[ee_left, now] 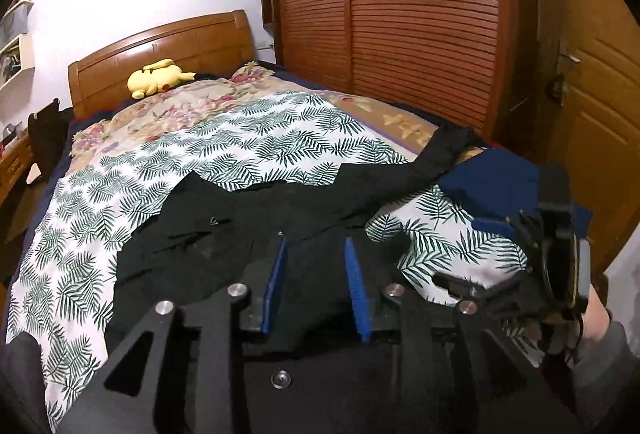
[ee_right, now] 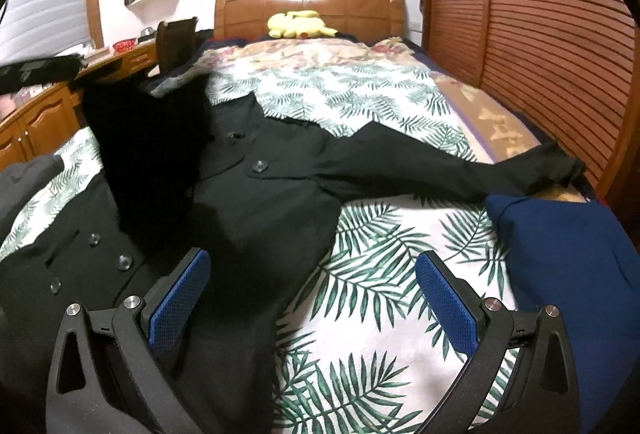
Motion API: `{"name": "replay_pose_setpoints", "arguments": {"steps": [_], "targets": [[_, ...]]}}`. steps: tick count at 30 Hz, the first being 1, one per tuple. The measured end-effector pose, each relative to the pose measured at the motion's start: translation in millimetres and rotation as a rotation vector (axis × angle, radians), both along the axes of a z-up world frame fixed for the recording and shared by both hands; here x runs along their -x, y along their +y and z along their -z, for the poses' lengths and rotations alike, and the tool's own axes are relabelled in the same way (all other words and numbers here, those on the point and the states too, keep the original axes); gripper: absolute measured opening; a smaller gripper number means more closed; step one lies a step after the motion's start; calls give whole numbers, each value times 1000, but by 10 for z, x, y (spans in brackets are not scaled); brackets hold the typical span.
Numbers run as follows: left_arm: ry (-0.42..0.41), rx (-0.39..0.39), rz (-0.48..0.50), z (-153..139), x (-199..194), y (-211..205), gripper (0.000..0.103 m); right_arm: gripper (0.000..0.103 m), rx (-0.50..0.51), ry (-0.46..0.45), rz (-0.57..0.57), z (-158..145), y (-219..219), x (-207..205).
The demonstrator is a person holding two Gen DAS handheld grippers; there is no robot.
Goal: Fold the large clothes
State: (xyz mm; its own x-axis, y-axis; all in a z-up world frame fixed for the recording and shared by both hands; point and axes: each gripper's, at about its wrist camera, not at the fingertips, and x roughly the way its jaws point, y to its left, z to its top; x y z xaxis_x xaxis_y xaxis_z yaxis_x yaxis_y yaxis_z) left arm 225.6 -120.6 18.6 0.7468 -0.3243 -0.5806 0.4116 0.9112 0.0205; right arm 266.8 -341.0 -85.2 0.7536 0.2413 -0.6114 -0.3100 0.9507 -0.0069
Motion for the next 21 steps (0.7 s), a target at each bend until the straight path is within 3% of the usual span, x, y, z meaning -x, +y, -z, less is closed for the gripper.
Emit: {"name": "replay_pose_setpoints", "arguments": {"steps": [6, 17, 21], "targets": [[-4, 6, -30, 148, 201, 225, 39, 103, -14, 2, -12, -28, 77, -29], [40, 30, -136, 674, 260, 745, 45, 101, 16, 64, -73, 278, 283, -120], [60, 53, -158, 859, 246, 851, 46, 78, 5, 95, -105, 339, 296, -101]]}}
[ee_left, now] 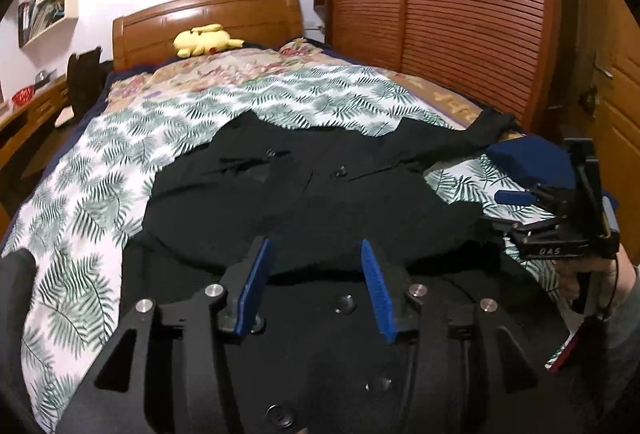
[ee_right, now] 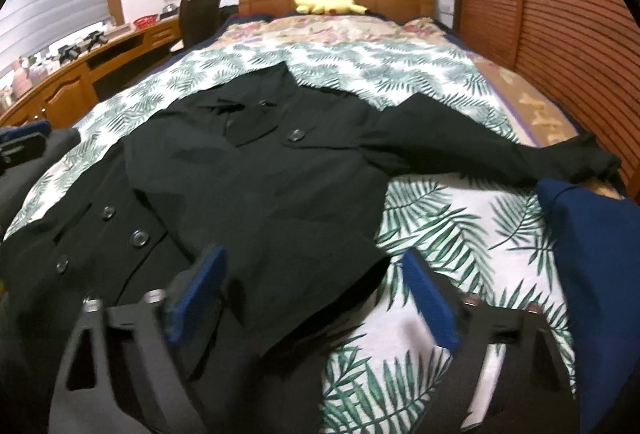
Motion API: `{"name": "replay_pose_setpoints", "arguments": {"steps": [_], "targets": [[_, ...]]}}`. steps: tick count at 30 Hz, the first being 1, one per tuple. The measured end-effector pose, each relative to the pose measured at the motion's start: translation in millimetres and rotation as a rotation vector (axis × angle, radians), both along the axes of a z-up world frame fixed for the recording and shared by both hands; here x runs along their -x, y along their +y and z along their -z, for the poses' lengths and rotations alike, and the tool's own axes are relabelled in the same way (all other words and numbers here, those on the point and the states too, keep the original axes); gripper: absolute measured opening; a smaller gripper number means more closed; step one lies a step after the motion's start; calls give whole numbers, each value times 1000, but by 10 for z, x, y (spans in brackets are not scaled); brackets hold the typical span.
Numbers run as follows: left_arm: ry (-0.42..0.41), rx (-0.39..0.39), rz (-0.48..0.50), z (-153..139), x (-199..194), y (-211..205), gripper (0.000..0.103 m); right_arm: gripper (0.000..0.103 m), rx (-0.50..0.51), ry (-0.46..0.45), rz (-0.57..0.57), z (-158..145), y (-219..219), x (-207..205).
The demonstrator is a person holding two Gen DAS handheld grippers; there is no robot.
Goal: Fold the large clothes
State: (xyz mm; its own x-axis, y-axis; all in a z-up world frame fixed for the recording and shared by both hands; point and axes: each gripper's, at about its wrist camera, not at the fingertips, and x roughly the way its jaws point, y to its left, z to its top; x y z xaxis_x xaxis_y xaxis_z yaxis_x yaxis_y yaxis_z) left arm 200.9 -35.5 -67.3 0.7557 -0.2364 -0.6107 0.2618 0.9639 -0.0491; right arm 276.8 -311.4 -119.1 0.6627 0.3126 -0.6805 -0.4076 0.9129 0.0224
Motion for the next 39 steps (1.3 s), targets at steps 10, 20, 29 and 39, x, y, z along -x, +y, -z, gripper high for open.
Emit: {"name": "replay_pose_setpoints", "arguments": {"steps": [10, 20, 29, 39], "targets": [[-3, 27, -10, 262, -207, -16, 47, 45, 21, 96, -49, 269, 23, 118], [-29, 44, -14, 483, -306, -22, 49, 1, 46, 101, -68, 354, 79, 360], [-8, 27, 8, 700, -275, -48, 49, 29, 72, 75, 1, 251, 79, 353], [-29, 28, 2, 717, -186, -26, 49, 29, 64, 151, 30, 398, 106, 233]]}}
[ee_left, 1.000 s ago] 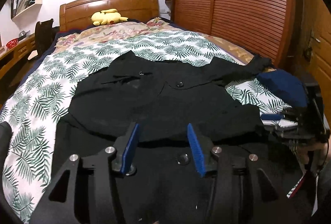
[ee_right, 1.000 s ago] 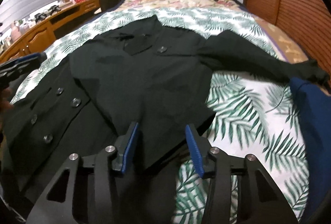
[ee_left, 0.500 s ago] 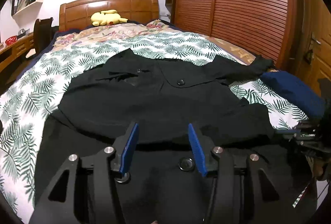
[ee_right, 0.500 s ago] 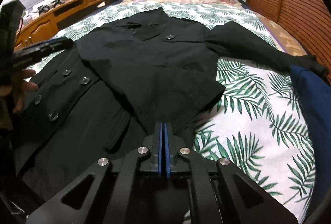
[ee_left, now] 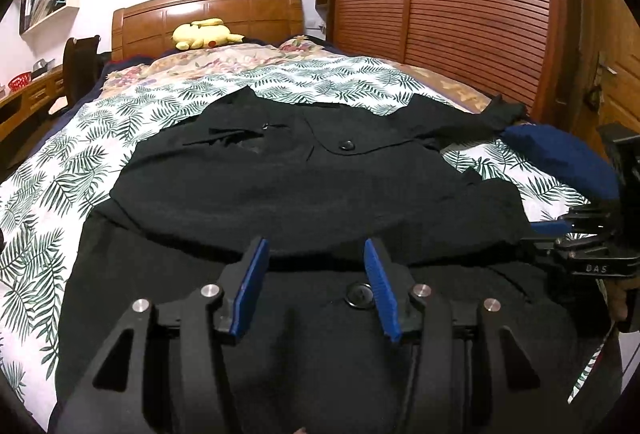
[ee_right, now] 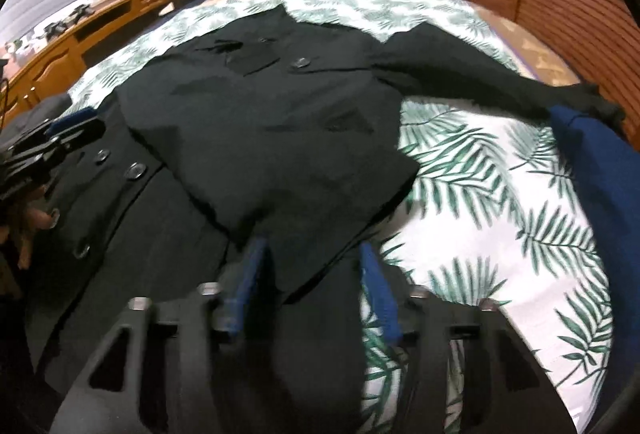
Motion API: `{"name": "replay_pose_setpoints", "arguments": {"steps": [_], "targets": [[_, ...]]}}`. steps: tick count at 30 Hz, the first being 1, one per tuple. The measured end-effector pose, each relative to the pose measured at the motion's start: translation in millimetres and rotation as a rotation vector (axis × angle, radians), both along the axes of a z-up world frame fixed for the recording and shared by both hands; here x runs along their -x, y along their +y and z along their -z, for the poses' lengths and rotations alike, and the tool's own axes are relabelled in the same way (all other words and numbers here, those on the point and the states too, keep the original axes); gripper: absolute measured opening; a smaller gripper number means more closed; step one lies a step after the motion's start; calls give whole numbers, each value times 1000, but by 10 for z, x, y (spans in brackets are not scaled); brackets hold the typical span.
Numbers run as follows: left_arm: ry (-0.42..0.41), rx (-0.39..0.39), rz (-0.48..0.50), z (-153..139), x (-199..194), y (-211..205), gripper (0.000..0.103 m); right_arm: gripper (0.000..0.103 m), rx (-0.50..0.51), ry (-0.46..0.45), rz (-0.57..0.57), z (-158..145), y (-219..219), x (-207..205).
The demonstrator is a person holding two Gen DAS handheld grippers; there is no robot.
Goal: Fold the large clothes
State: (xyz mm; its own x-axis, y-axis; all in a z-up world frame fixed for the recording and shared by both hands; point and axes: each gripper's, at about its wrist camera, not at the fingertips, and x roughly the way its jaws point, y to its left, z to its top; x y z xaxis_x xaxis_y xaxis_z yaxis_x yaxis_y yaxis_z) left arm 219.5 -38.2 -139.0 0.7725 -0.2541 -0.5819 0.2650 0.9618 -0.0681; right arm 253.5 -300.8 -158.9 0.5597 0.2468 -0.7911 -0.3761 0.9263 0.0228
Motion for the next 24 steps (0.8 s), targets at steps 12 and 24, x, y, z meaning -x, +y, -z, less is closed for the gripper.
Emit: {"name": "replay_pose_setpoints", "arguments": {"steps": [12, 24], "targets": [[8, -21, 0, 55, -6, -47, 49, 1, 13, -67, -48, -255, -18, 316], [16, -13, -11, 86, -24, -37, 49, 43, 45, -158, -30, -502, 19, 204]]}}
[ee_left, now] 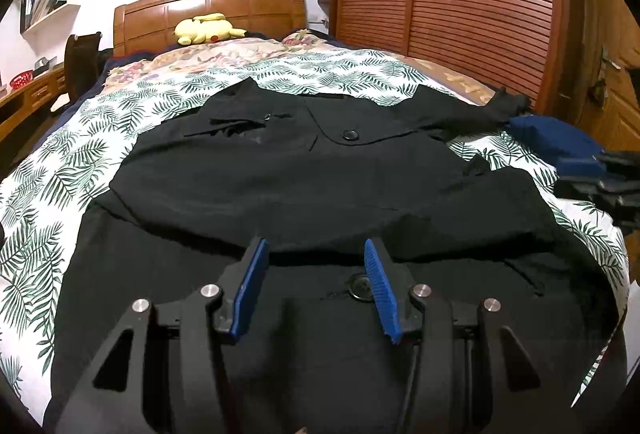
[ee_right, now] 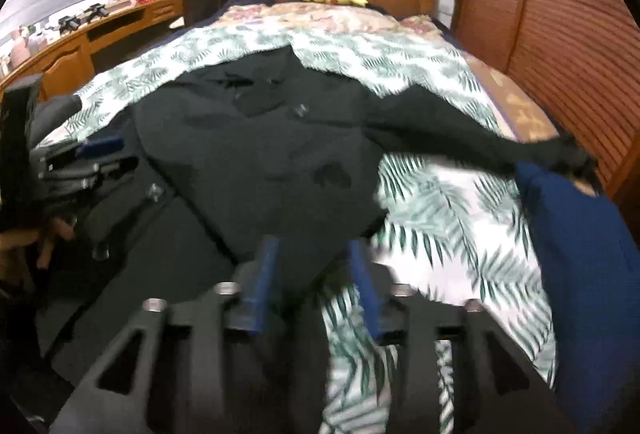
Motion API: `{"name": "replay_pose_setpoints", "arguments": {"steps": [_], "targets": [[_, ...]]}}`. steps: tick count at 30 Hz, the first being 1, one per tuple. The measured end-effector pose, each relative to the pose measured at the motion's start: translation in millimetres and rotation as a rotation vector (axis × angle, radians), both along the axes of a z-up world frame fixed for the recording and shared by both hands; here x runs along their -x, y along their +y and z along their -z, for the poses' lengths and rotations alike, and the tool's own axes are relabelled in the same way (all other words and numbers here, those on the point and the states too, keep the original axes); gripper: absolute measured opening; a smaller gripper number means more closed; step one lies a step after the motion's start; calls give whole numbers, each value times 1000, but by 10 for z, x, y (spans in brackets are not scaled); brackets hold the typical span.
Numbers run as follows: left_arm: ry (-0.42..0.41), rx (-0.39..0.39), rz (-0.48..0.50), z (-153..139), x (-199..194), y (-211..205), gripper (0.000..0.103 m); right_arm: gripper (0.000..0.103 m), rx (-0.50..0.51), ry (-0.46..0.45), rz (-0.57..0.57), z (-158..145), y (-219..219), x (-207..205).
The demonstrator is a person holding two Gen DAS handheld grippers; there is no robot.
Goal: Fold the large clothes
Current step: 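Move the right tool toward the other coat sleeve cuff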
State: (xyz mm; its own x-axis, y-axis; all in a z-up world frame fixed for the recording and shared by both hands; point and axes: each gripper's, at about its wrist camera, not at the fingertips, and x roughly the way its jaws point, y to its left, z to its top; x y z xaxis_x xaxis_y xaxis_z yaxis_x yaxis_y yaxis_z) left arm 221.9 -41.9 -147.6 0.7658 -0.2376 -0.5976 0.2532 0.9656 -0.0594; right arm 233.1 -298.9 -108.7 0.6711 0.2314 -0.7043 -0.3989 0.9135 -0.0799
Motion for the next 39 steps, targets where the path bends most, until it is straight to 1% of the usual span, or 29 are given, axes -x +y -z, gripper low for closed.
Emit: {"name": "replay_pose_setpoints", "arguments": {"steps": [5, 11, 21, 25, 31, 35, 36, 37, 39], "targets": [[-2, 7, -9, 3, 0, 21, 49, 43, -1, 8, -33, -10, 282, -298], [8, 12, -16, 25, -13, 30, 49, 43, 17, 50, -43, 160, 488, -541], [13, 8, -20, 39, -27, 34, 49, 43, 46, 96, -60, 386, 511, -616], [14, 7, -21, 40, -28, 35, 49, 43, 44, 100, -66, 422, 502, -614], [15, 2, -29, 40, -31, 28, 49, 43, 35, 95, -77, 388, 507, -602], [13, 3, -43, 5, -30, 43, 49, 43, 24, 62, -84, 238, 403, -587], [13, 6, -44, -14, -31, 50, 49, 45, 24, 51, -81, 191, 362, -597], [9, 9, -46, -35, -33, 48, 49, 51, 26, 38, -74, 139, 314, -613], [-3, 3, -65, -82, -24, 75, 49, 56, 38, 5, -58, 27, 193, -671]]}}
